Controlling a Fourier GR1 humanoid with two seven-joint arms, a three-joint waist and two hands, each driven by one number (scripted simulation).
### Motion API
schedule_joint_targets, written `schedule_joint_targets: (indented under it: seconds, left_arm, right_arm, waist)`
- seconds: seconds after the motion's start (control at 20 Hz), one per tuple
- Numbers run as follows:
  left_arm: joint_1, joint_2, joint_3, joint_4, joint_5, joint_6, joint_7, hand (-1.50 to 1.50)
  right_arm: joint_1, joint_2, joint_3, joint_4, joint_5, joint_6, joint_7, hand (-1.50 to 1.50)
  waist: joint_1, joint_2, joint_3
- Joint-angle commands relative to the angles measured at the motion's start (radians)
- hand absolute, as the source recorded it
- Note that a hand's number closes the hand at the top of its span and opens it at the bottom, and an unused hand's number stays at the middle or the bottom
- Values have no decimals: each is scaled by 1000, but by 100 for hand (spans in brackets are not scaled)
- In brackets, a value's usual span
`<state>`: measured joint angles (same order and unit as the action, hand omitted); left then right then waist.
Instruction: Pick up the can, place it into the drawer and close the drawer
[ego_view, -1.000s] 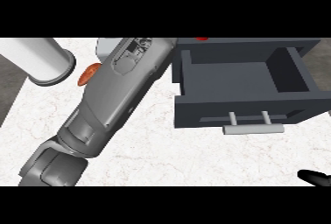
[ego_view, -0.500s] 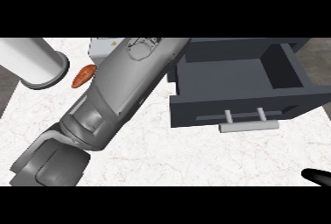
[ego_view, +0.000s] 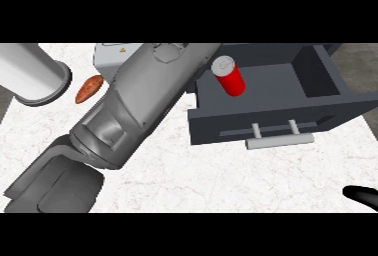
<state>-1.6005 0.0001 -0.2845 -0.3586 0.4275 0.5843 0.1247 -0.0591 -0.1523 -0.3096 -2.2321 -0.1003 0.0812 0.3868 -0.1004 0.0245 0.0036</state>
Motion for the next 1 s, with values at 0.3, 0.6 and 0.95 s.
schedule_joint_targets:
  seconds: [0.3,0.6,0.95]
  left_arm:
    - [1,0,-25,32,81,64,-73,-150]
    - [-19,0,8,61,120,46,-98,-150]
    - [-13,0,23,52,178,58,-152,-150]
  right_arm:
    - [-65,-77,45,-9,95,25,15,-150]
    - [-75,-105,121,56,277,48,-147,-150]
    - [-154,-173,231,184,503,39,-218,-150]
  waist:
    - [-10,4,-1]
    - [18,12,-1]
    - [32,12,-1]
